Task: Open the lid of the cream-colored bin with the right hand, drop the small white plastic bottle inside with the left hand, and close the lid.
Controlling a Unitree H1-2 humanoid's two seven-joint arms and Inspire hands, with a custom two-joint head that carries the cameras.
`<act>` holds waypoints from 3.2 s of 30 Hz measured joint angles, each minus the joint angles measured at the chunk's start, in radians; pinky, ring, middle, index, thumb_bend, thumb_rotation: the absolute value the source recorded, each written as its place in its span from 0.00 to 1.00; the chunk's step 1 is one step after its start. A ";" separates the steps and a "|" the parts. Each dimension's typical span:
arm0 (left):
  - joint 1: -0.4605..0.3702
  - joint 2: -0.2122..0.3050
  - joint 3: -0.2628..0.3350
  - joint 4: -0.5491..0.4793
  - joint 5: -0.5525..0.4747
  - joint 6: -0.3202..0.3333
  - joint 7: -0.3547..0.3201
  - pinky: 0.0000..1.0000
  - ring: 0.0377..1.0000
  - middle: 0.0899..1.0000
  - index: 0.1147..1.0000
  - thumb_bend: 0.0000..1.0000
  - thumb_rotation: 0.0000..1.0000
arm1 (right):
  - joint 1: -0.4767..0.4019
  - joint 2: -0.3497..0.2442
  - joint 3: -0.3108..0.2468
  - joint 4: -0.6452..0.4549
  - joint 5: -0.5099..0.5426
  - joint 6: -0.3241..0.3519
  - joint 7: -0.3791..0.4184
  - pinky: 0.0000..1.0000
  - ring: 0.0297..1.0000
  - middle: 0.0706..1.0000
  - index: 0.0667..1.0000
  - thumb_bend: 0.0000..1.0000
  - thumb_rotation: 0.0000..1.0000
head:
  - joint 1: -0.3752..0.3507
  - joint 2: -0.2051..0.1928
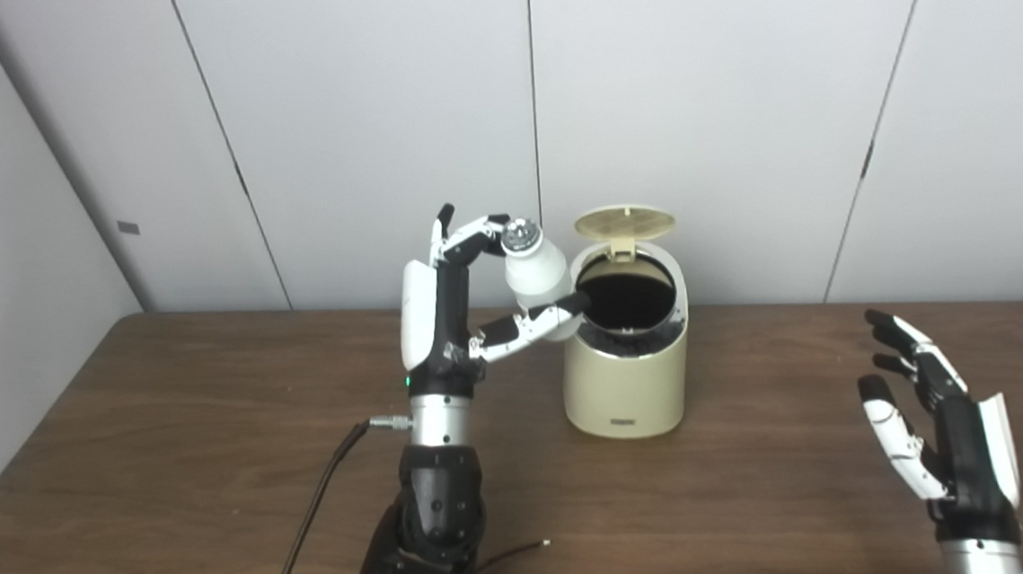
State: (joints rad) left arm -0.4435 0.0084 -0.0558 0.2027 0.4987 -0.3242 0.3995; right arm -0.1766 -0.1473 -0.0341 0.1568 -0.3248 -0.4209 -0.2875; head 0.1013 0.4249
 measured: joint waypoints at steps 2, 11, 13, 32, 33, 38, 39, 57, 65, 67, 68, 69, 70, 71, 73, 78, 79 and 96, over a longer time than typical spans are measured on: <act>-0.009 -0.002 -0.001 0.018 0.000 -0.009 0.005 1.00 0.77 0.44 0.40 0.53 0.00 | 0.000 0.000 0.001 0.000 -0.003 0.001 -0.001 0.75 0.84 0.84 0.79 0.18 0.78 | -0.002 -0.003; -0.070 -0.027 -0.002 0.123 -0.023 -0.073 0.044 1.00 0.80 0.47 0.38 0.52 0.00 | -0.005 0.003 0.004 0.006 -0.016 0.001 -0.010 0.75 0.83 0.84 0.79 0.19 0.78 | -0.017 -0.015; -0.078 -0.034 -0.005 0.144 -0.023 -0.085 0.056 1.00 0.80 0.46 0.39 0.52 0.00 | -0.006 0.003 0.005 0.006 -0.016 0.001 -0.010 0.75 0.83 0.84 0.78 0.19 0.78 | -0.020 -0.015; -0.132 -0.070 -0.041 0.282 -0.035 -0.115 0.135 1.00 0.80 0.43 0.40 0.53 0.00 | -0.010 0.004 0.012 0.009 -0.023 0.001 -0.022 0.76 0.84 0.84 0.79 0.21 0.76 | -0.052 -0.020; -0.132 -0.070 -0.042 0.283 -0.035 -0.116 0.139 1.00 0.80 0.44 0.40 0.53 0.00 | -0.009 0.004 0.013 0.008 -0.023 0.001 -0.022 0.76 0.84 0.84 0.79 0.21 0.77 | -0.055 -0.020; -0.133 -0.064 -0.046 0.305 -0.039 -0.117 0.145 1.00 0.80 0.45 0.39 0.52 0.00 | -0.008 0.004 0.013 0.004 -0.026 0.004 -0.022 0.77 0.84 0.84 0.79 0.22 0.80 | -0.061 -0.020; -0.134 -0.062 -0.049 0.310 -0.044 -0.118 0.145 1.00 0.81 0.45 0.39 0.52 0.00 | -0.007 0.005 0.013 0.004 -0.029 0.005 -0.022 0.76 0.84 0.84 0.79 0.22 0.80 | -0.069 -0.021; -0.168 0.006 -0.217 0.428 -0.070 -0.123 0.276 1.00 0.77 0.43 0.42 0.52 0.00 | 0.000 0.008 0.014 -0.008 -0.053 0.013 -0.022 0.78 0.84 0.84 0.79 0.22 0.84 | -0.075 -0.034; -0.203 0.035 -0.319 0.494 -0.053 -0.123 0.385 1.00 0.75 0.42 0.43 0.53 0.00 | 0.002 0.009 0.014 -0.013 -0.051 0.013 -0.022 0.74 0.83 0.84 0.79 0.21 0.83 | -0.075 -0.032; -0.204 0.042 -0.336 0.499 -0.024 -0.123 0.416 1.00 0.74 0.41 0.43 0.52 0.00 | 0.002 0.009 0.014 -0.013 -0.051 0.013 -0.022 0.74 0.83 0.84 0.79 0.21 0.82 | -0.074 -0.031; -0.204 0.046 -0.343 0.502 -0.012 -0.123 0.431 1.00 0.74 0.41 0.43 0.52 0.00 | 0.002 0.009 0.014 -0.013 -0.051 0.013 -0.022 0.74 0.83 0.84 0.79 0.21 0.82 | -0.075 -0.031; -0.205 0.050 -0.347 0.503 -0.001 -0.123 0.437 1.00 0.74 0.42 0.43 0.52 0.00 | 0.002 0.009 0.014 -0.013 -0.050 0.013 -0.022 0.75 0.83 0.84 0.79 0.21 0.82 | -0.075 -0.031; -0.207 0.054 -0.351 0.504 0.007 -0.123 0.443 1.00 0.74 0.42 0.43 0.53 0.00 | 0.002 0.009 0.014 -0.013 -0.050 0.013 -0.022 0.75 0.83 0.84 0.79 0.21 0.83 | -0.075 -0.031; -0.207 0.056 -0.355 0.504 0.008 -0.123 0.447 1.00 0.75 0.42 0.42 0.53 0.00 | 0.002 0.009 0.014 -0.013 -0.050 0.013 -0.022 0.76 0.84 0.84 0.79 0.21 0.83 | -0.075 -0.031; -0.207 0.061 -0.361 0.504 -0.001 -0.123 0.443 1.00 0.77 0.43 0.42 0.53 0.00 | 0.002 0.009 0.014 -0.013 -0.050 0.013 -0.022 0.76 0.84 0.84 0.79 0.22 0.83 | -0.074 -0.032; -0.206 0.071 -0.374 0.485 -0.079 -0.123 0.387 1.00 0.81 0.46 0.42 0.76 0.24 | 0.002 0.009 0.014 -0.013 -0.050 0.013 -0.022 0.76 0.84 0.84 0.79 0.21 0.81 | -0.072 -0.032; -0.206 0.073 -0.375 0.483 -0.094 -0.123 0.375 1.00 0.82 0.47 0.43 0.90 0.40 | 0.002 0.009 0.014 -0.013 -0.050 0.013 -0.022 0.76 0.84 0.84 0.79 0.21 0.80 | -0.072 -0.031; -0.197 0.078 -0.360 0.473 -0.148 -0.123 0.294 1.00 0.84 0.50 0.46 1.00 0.69 | 0.002 0.010 0.014 -0.012 -0.052 0.013 -0.022 0.79 0.84 0.84 0.80 0.21 0.82 | -0.071 -0.035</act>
State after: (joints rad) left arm -0.6409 0.0864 -0.4163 0.6761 0.3509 -0.4471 0.6937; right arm -0.1743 -0.1374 -0.0201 0.1444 -0.3767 -0.4079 -0.3099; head 0.0307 0.3896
